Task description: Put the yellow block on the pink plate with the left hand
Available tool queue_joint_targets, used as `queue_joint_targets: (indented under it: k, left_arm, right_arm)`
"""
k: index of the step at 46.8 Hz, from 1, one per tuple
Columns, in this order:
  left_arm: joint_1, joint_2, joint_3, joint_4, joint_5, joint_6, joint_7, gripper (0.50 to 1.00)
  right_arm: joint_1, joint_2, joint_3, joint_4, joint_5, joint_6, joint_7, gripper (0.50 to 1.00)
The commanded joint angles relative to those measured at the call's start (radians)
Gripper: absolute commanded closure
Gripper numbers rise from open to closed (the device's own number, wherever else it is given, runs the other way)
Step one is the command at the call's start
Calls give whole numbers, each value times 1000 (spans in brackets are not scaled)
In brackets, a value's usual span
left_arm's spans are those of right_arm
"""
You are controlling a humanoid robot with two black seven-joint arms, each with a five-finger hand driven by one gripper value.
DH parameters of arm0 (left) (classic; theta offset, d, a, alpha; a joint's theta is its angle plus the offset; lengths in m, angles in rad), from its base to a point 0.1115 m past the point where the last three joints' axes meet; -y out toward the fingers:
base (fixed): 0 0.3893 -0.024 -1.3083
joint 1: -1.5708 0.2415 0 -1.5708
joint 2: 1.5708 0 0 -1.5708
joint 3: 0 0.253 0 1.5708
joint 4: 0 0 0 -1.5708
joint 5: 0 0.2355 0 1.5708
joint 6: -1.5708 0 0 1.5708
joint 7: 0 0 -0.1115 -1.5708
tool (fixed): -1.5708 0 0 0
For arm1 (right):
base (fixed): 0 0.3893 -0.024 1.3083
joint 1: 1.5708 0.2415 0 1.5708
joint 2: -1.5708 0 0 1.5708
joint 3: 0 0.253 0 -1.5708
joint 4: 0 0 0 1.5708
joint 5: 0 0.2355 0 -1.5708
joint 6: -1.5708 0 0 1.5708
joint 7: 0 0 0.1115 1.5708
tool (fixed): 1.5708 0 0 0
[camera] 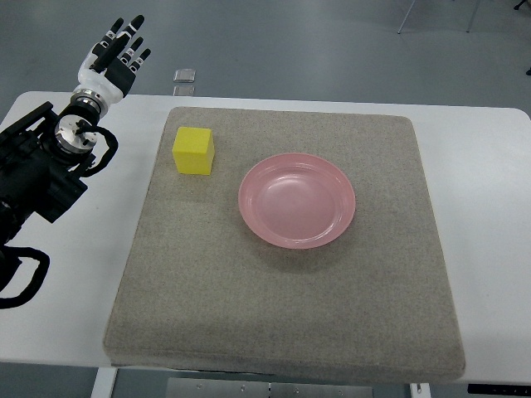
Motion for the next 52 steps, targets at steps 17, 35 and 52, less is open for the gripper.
queue_joint_targets:
  k: [17, 35, 52]
  left_arm:
    - [1, 0, 0, 0, 1, 0, -49, 510]
    - [-1, 0, -2, -2, 0, 0, -49, 510]
    - [1, 3, -2, 0, -5, 0, -49, 510]
  right_arm:
    - [0, 0, 0, 0, 0, 0, -1, 576]
    - [0, 0, 0, 0, 0, 0, 1, 576]
    - [0, 0, 0, 0, 0, 0, -1, 576]
